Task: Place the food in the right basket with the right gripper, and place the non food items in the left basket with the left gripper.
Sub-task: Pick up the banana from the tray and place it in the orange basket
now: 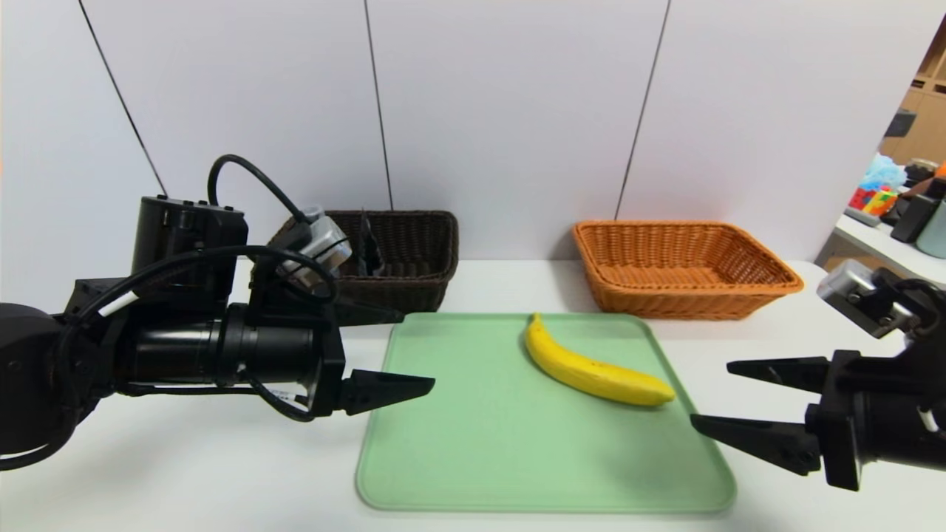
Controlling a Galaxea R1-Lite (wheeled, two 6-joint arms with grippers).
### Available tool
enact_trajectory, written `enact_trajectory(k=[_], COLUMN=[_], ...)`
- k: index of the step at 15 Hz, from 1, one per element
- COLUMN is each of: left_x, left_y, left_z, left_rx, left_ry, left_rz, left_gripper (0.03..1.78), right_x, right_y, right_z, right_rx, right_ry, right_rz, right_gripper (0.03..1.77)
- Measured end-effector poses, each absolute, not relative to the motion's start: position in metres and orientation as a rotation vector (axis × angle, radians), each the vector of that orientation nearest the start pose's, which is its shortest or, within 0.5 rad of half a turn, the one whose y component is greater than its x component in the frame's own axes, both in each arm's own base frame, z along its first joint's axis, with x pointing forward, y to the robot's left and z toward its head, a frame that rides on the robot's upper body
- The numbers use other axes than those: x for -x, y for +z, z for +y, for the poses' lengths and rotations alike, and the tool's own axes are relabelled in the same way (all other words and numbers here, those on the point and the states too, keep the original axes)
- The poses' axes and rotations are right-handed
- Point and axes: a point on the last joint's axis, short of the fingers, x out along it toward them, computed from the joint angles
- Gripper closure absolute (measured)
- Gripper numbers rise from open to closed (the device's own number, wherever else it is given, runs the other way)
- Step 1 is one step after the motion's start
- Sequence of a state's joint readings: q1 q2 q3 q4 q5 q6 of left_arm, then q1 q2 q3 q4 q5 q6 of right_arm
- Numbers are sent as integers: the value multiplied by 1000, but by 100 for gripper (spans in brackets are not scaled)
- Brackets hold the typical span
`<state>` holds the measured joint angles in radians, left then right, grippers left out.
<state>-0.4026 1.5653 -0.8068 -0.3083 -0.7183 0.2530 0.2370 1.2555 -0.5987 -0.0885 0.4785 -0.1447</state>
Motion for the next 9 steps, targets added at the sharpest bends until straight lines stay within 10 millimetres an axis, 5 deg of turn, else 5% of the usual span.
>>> enact_trajectory(k=[9], left_x=[-239], left_y=[185], left_z=[-120], left_rx=[-147], left_ry=[-1157], left_rz=[353], left_gripper=[12], right_x=[-252], right_y=[194], right_z=[107], right_rx=[82], right_ry=[763], right_rz=[531], right_gripper=[10])
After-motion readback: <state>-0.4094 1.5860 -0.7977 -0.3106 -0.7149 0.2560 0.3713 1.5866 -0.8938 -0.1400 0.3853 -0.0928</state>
